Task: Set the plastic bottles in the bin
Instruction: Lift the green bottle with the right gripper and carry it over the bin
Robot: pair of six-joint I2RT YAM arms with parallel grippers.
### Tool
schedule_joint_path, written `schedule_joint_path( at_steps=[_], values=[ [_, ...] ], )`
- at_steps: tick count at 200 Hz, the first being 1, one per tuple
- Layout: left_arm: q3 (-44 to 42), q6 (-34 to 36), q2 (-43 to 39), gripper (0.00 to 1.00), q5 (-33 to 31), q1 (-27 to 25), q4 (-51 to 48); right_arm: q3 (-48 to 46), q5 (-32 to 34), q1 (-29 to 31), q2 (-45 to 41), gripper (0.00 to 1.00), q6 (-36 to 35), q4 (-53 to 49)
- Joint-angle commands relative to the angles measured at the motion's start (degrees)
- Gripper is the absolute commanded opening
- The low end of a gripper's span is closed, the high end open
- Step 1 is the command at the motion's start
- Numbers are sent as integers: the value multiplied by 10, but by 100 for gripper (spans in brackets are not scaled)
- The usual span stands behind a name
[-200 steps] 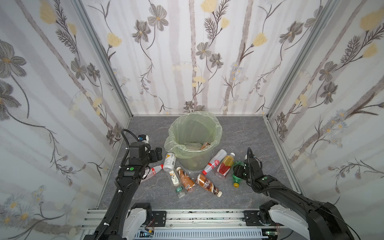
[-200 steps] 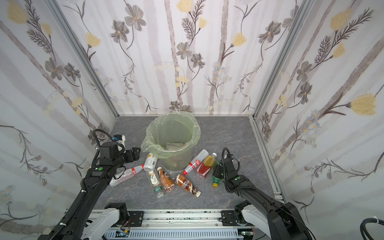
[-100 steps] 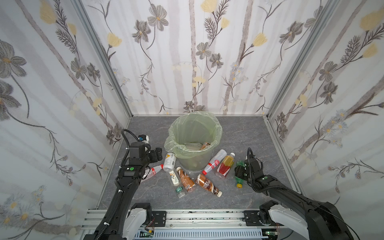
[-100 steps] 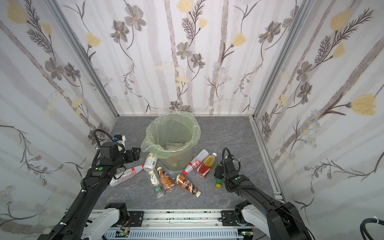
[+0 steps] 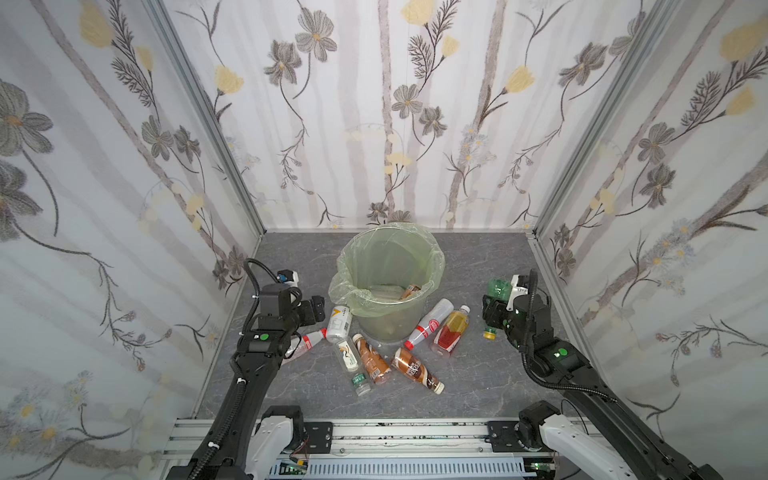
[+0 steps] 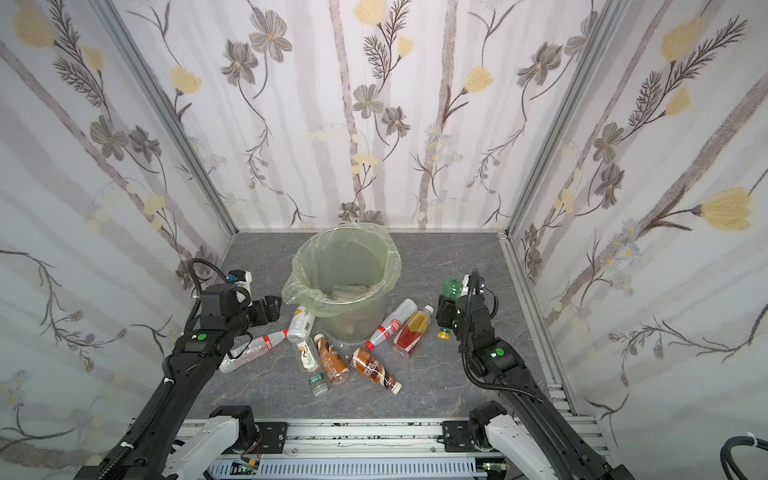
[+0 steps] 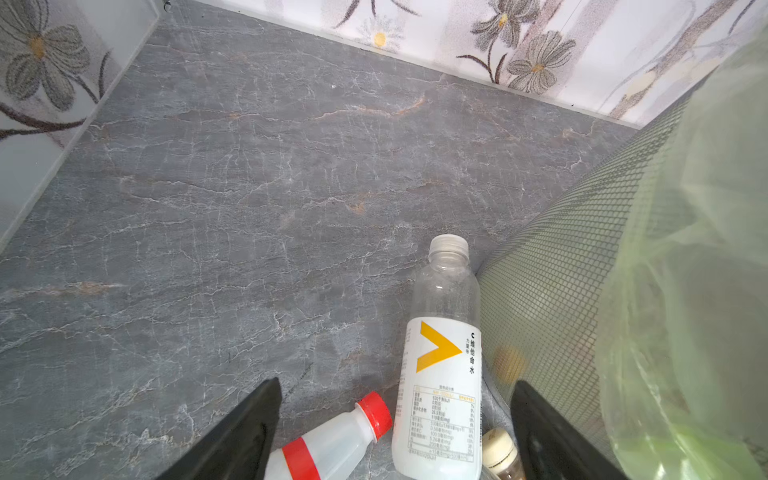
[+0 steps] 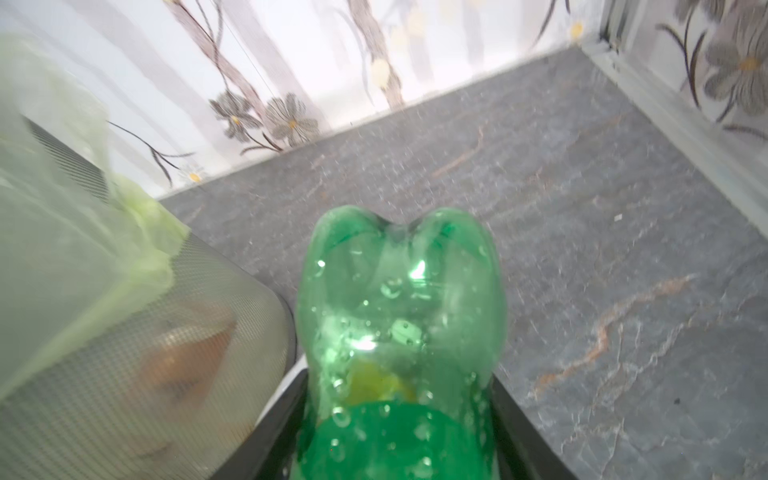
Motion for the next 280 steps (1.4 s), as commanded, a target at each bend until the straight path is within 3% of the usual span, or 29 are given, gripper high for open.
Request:
schedule_joint_path(
  at_steps=[1,63,125,161,242,280],
  values=[
    [-3,-3,-2,88,9,1,8,55,-27,0,9,55,-50,16],
    [-1,-4,4,88,8,1,11,201,-196,14,113,49,-90,84],
    [-4,-5,3,88,8,1,12,347,-249,101,237,53,-174,83],
    [-5,-9,3,88,12,0,12,366,-317,118,286,53,-157,147],
    [-5,-9,5,87,14,1,13,405,-341,152,388,52,-118,208],
    [-5,-9,3,88,12,0,13,431,-344,172,424,53,-128,186]
  ],
)
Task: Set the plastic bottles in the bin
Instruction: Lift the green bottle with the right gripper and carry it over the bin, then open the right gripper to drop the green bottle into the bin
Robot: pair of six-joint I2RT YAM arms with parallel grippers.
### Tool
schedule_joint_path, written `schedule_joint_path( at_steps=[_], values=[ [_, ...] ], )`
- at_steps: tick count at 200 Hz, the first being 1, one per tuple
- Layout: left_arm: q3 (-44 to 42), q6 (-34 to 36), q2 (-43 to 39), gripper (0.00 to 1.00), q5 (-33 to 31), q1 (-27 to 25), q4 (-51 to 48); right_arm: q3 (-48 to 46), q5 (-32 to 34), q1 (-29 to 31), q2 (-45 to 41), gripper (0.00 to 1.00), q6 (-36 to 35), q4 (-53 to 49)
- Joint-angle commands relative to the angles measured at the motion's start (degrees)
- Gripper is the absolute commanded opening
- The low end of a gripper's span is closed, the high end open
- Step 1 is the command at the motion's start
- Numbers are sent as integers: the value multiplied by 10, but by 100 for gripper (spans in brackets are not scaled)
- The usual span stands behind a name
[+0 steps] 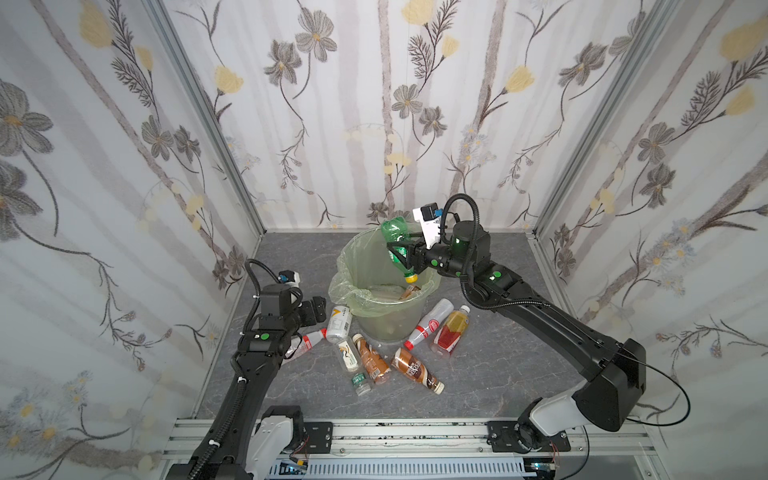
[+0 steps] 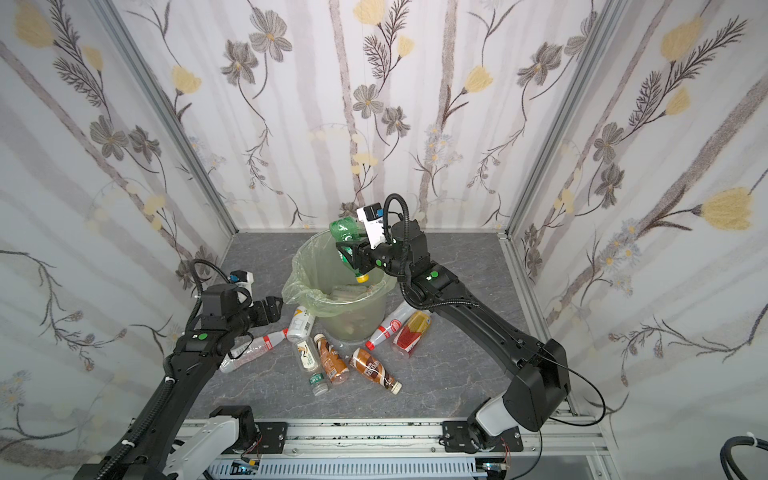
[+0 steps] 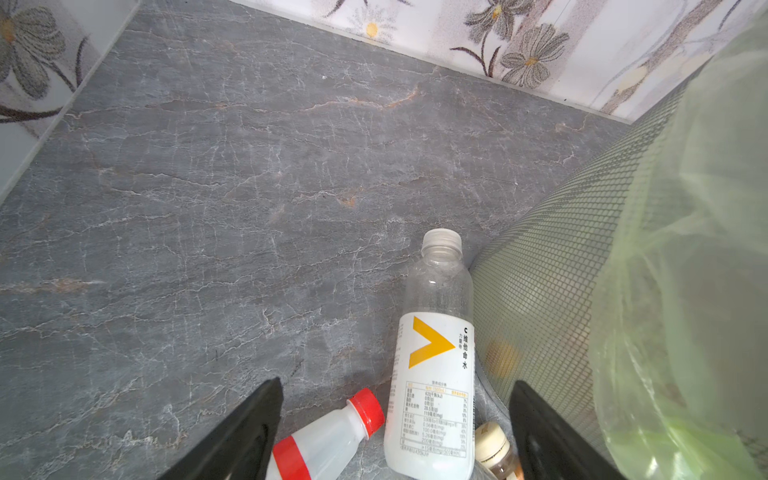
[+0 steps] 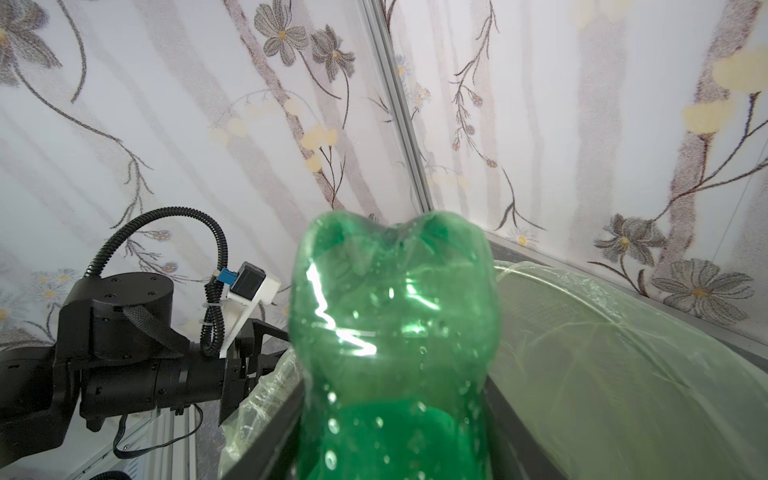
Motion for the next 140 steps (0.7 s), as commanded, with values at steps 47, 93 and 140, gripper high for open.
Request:
schedule_joint_path(
  at_steps=[47,93,140],
  values=[
    [-2,-4,0,87,-2,1,12,32,10,33,47,57,-25,-21],
    [-2,-5,1,87,-1,0,11,32,12,44,58,64,-23,-31],
    [-2,-4,3,87,-1,1,11,33,28,53,58,72,-28,-47]
  ],
)
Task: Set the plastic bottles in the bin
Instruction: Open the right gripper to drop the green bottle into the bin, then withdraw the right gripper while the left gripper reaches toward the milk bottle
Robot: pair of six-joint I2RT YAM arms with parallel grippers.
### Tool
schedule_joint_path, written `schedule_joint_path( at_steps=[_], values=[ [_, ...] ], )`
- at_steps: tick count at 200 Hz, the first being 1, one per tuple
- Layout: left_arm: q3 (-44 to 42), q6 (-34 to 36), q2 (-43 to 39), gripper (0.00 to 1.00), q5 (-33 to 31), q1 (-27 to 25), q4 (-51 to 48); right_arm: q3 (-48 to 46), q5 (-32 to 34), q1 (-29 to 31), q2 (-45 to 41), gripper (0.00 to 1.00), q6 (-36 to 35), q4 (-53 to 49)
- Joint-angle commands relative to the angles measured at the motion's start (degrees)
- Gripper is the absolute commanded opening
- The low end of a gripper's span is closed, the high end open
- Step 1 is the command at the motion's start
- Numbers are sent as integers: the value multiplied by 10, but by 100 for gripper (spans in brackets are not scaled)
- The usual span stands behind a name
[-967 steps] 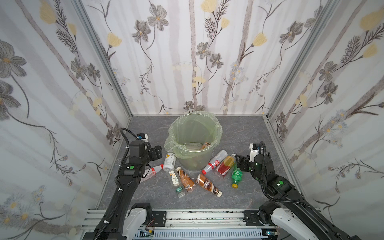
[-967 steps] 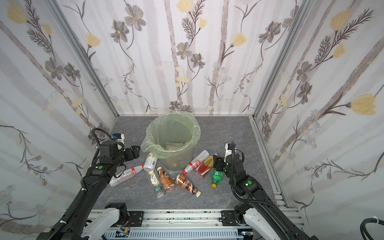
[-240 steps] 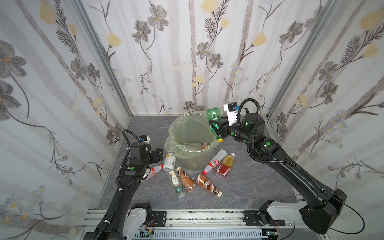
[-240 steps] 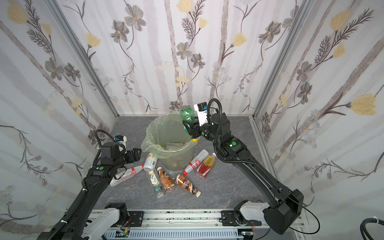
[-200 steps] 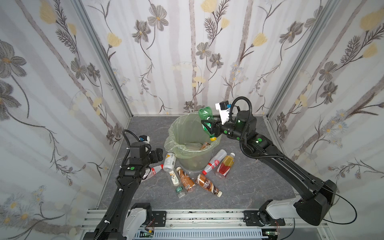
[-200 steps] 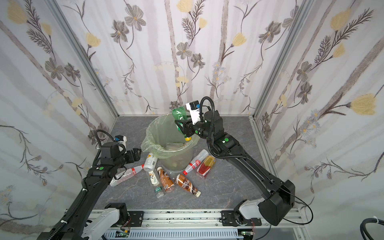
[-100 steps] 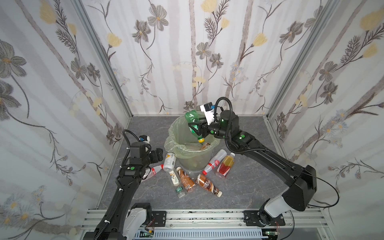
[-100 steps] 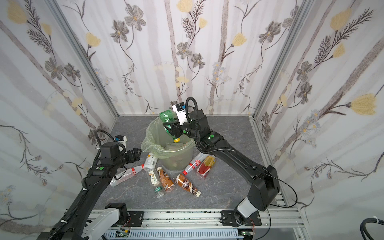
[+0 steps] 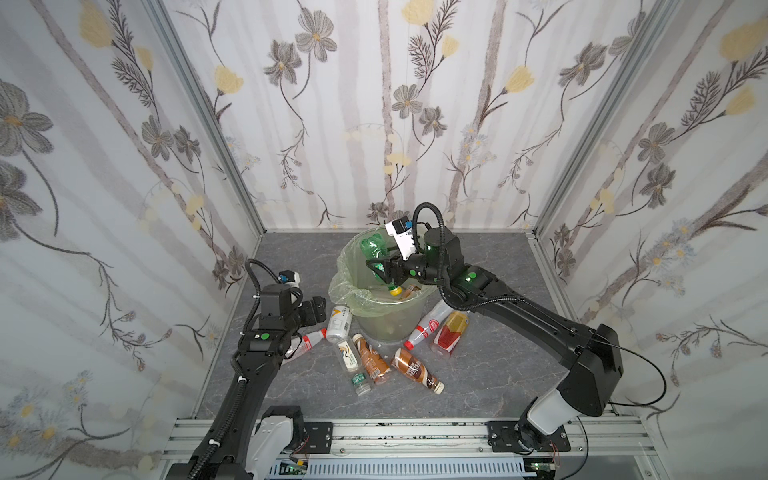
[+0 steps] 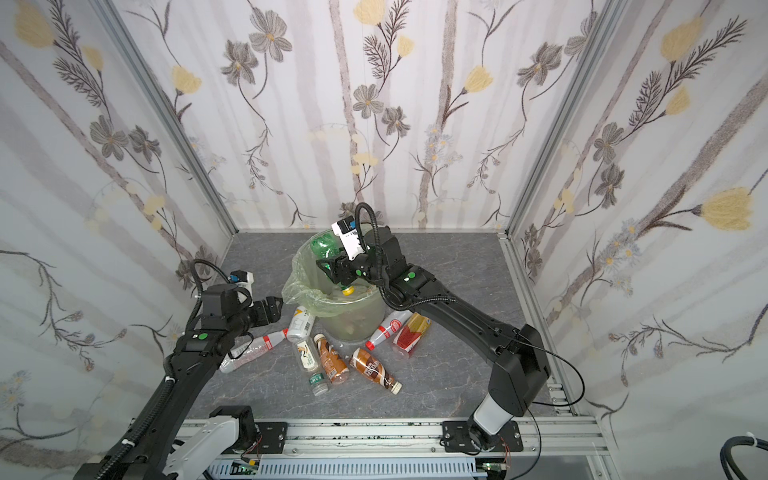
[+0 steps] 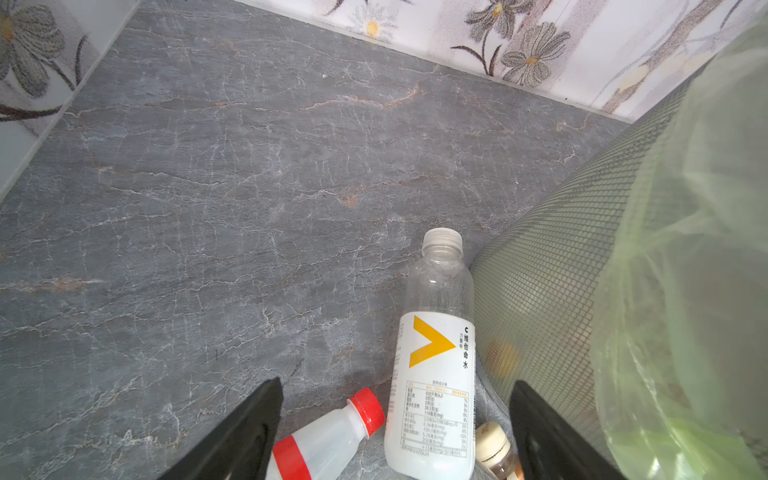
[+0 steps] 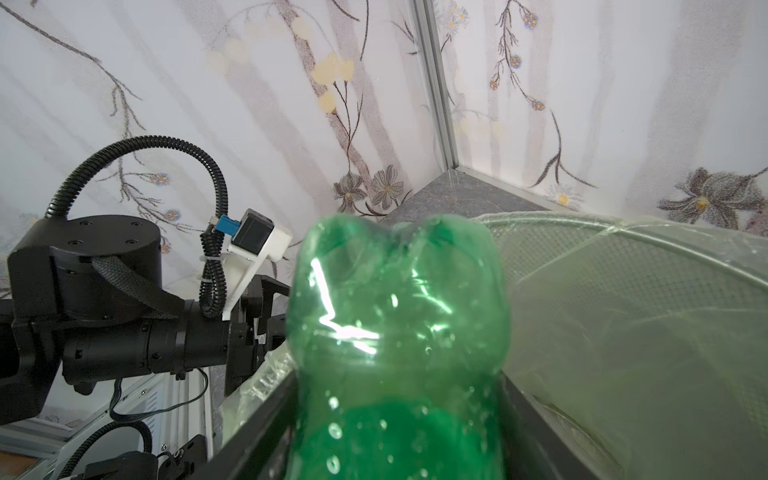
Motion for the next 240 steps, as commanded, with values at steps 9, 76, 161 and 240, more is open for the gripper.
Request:
schedule_joint_path(
  at_steps=[9,76,161,240],
  values=[
    [-2,-4,2,87,-1,1,11,6,13,2,0,72,-12,-9],
    [9,17,1,88,-18,1,8,-15,26,0,-43,75,-28,-30],
    [43,88,-3,88,-50,1,-25,-222,87,-63,-253,82,-9,24],
    [14,259,-5,89,-26,-3,-32,-382,96,-161,-392,86,31,72]
  ],
)
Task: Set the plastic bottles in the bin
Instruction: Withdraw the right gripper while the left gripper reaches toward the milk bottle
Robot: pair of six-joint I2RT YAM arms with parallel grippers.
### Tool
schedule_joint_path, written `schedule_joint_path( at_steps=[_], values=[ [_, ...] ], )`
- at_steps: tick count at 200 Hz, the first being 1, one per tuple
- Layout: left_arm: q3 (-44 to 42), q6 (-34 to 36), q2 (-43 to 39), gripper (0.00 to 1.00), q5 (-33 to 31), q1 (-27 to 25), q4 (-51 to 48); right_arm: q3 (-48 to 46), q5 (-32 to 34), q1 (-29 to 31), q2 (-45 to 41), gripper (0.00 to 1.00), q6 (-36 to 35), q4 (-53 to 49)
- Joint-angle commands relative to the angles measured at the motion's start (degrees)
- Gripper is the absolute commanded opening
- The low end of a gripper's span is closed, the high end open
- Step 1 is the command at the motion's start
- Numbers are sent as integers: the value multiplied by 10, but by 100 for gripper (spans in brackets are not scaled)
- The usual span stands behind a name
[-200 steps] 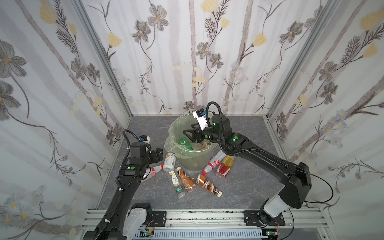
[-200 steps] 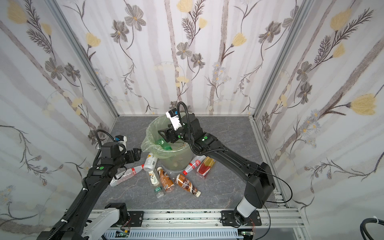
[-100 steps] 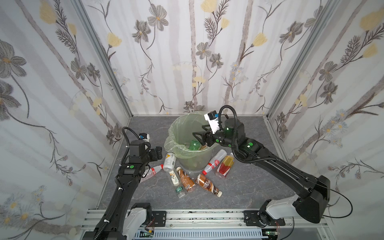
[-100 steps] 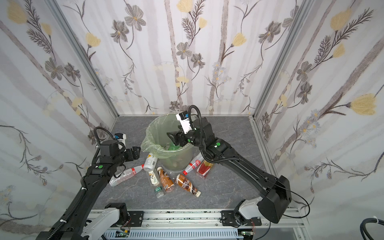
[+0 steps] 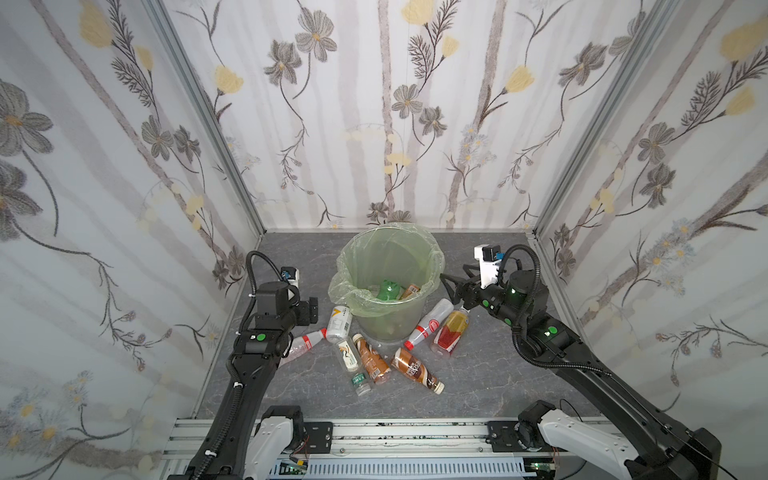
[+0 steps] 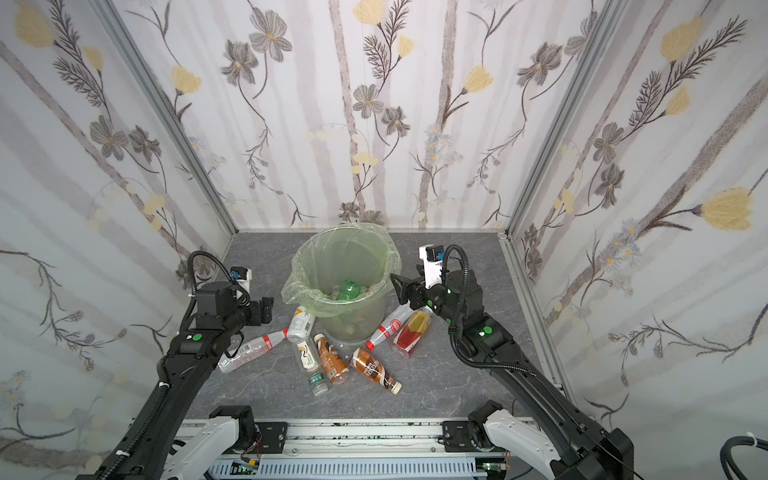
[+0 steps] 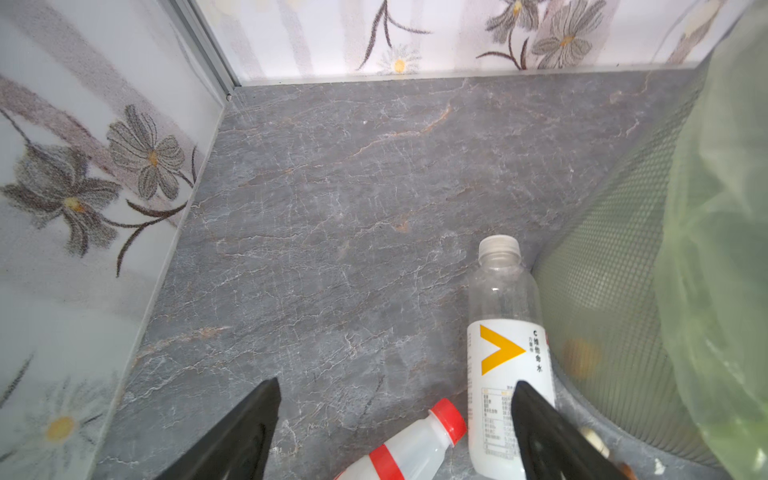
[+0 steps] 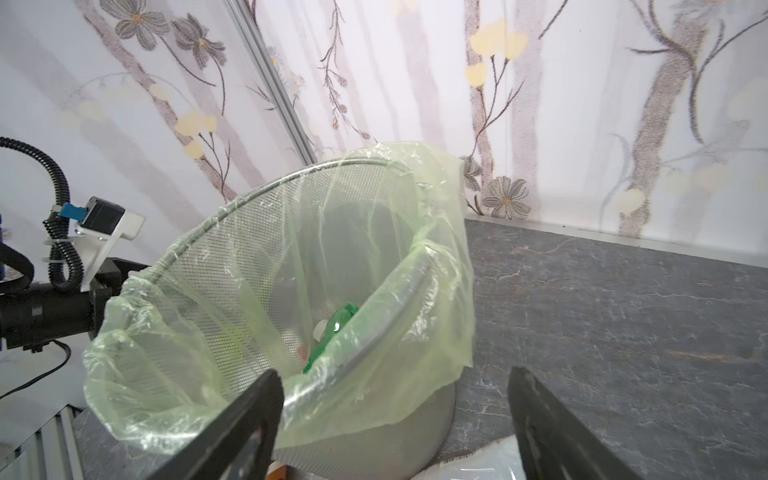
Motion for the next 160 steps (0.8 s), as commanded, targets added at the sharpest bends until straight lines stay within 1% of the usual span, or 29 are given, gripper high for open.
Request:
schedule_joint_path(
  at_steps=[1,26,47,50,58,72,88,111,135,160],
  values=[
    [-5,85,12,89,45,-1,-7,-18,3,-12,-15,86,18,39],
    [8,104,40,88,9,-3,-29,-29,1,-20,-26,86,18,41],
    [28,118,69,88,30,-3,-71,-32,5,-26,-36,87,16,47],
    [32,120,73,89,35,-3,-80,-49,6,-27,-37,87,16,48],
    [43,128,85,88,48,-5,-107,-55,7,-30,-41,87,16,53],
    [58,142,100,89,45,-16,-147,-65,5,-38,-48,87,16,62],
    [62,160,108,89,24,-25,-182,-72,0,-45,-51,88,19,69],
    [56,175,125,87,-38,-31,-212,-75,-10,-51,-51,88,21,71],
    [46,174,143,86,-48,-33,-220,-82,-16,-59,-49,88,22,80],
    [43,171,168,84,-100,-33,-220,-84,-22,-65,-47,88,23,79]
  ],
)
